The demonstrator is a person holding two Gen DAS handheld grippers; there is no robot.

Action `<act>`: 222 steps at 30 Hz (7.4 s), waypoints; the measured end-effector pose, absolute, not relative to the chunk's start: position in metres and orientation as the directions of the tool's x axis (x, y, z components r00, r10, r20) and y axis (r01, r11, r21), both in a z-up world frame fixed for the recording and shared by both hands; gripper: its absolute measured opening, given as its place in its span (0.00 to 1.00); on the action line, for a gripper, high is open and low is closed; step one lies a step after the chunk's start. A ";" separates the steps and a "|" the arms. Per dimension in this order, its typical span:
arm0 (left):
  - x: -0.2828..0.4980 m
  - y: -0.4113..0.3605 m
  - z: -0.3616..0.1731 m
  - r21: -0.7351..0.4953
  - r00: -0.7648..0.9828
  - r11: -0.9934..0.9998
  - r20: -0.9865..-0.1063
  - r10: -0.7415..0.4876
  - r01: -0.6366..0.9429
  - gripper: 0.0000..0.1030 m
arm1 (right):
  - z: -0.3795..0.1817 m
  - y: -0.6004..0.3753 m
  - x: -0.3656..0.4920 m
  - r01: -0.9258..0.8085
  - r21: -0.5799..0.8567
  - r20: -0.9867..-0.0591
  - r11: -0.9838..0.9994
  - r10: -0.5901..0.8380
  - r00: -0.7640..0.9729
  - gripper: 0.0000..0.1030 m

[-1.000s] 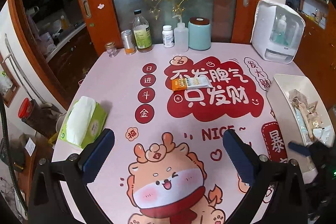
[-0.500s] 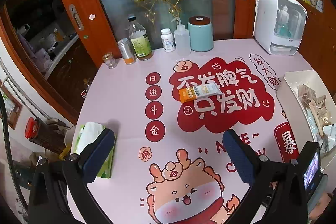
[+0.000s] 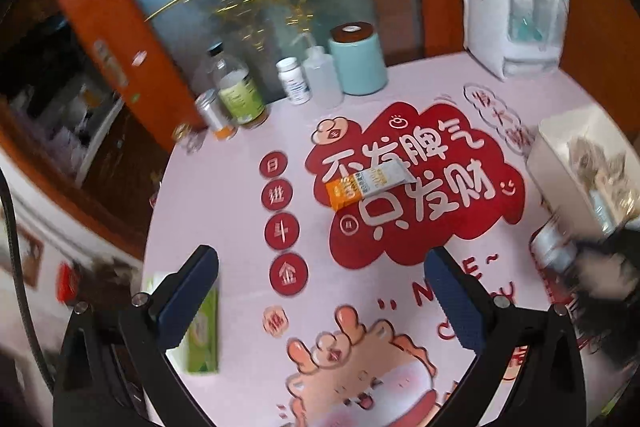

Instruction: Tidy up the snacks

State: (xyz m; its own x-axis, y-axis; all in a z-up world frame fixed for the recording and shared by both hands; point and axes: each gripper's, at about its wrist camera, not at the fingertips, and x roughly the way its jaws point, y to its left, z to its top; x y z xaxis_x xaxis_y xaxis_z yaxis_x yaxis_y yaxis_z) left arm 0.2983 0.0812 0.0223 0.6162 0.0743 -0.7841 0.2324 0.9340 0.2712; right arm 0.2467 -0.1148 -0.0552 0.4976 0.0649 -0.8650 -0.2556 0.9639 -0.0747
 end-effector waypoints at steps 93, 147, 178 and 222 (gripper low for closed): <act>0.258 -0.249 0.047 -0.003 0.493 0.810 -0.792 -0.360 0.586 0.40 | 0.013 -0.368 0.183 0.228 0.122 -0.680 0.966 -0.086 0.728 0.59; 0.097 -0.074 0.071 0.001 0.701 0.982 -0.700 -0.133 0.187 0.99 | 0.065 -0.257 0.064 0.039 0.122 -0.614 0.992 0.045 0.788 0.59; 0.010 -0.022 0.033 0.022 0.707 0.999 -0.706 0.037 -0.031 0.99 | 0.038 -0.220 -0.006 -0.044 0.135 -0.662 0.990 0.123 0.739 0.60; 0.016 -0.031 0.012 0.006 0.668 1.000 -0.744 -0.005 0.015 0.99 | 0.027 -0.206 0.003 -0.064 0.127 -0.688 0.990 0.134 0.713 0.60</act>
